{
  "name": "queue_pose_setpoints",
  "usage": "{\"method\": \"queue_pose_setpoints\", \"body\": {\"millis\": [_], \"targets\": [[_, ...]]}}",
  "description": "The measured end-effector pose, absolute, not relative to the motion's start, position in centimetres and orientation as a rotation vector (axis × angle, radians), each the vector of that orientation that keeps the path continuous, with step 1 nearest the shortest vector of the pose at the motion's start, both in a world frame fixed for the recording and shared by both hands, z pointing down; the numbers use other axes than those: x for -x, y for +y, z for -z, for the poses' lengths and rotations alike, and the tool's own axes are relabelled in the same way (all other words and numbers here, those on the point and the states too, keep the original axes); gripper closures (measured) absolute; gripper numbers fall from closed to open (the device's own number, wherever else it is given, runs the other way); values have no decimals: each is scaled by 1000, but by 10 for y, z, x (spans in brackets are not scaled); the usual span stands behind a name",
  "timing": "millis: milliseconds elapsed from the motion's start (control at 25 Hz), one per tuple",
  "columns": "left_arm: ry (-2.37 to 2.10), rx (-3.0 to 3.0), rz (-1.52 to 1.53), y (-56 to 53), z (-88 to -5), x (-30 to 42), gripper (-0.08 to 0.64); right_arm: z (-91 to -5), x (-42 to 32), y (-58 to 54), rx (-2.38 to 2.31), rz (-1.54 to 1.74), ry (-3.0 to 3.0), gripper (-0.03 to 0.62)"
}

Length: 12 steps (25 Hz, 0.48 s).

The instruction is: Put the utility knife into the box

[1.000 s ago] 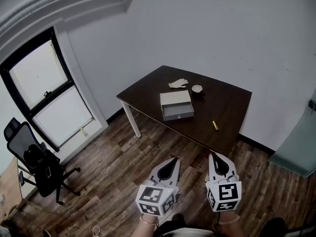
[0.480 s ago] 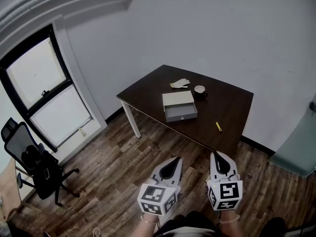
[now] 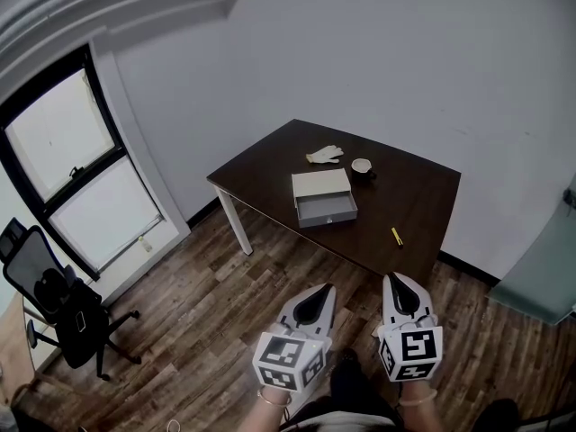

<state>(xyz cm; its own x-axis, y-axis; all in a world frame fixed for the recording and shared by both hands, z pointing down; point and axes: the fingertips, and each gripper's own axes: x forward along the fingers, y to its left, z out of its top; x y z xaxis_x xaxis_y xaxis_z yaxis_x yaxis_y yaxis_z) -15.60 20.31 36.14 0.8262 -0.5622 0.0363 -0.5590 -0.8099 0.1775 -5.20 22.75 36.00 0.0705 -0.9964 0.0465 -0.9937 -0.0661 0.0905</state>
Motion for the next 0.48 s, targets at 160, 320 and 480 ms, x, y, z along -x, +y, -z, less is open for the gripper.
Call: {"method": "queue_pose_setpoints", "body": {"millis": [160,320,480], "targets": [[-881,-2827,28,183,-361,143,543,-361,40,208,-2216,44,-2083,584],[-887,-2828,24,159,-362,126,543,-364,24,184,-2210,41,-2087,584],[-896,-2822,9,134,-366,108,543,-370,6,160,-2200,28,-2088,584]]}}
